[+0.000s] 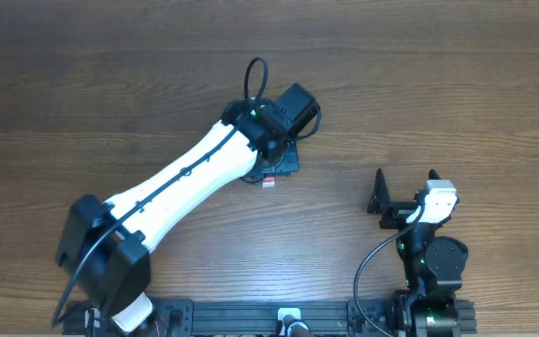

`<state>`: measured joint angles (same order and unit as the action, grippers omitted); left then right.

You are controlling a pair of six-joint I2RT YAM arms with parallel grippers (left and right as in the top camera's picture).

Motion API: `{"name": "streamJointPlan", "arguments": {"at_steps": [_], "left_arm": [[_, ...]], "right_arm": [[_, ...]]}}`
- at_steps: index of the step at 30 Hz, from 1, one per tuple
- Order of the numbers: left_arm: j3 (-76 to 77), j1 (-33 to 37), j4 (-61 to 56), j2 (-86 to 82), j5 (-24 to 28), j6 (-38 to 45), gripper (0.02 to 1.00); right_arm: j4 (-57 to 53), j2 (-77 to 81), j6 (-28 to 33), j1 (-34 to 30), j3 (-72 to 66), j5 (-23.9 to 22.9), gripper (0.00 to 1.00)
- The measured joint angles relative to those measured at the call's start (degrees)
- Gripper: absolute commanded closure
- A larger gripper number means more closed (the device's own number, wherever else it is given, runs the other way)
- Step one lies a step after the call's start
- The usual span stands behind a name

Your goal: Stack Cubes

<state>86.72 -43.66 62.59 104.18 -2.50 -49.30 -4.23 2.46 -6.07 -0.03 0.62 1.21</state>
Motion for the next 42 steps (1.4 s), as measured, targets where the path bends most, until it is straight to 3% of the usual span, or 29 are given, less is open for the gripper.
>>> {"name": "streamJointPlan", "arguments": {"at_steps": [42], "left_arm": [[0.2,1.0,1.3,6.9,0.6,1.6,0.897]], "right_arm": [[0.0,0.0,0.0,0.0,0.0,0.0,0.009]]}}
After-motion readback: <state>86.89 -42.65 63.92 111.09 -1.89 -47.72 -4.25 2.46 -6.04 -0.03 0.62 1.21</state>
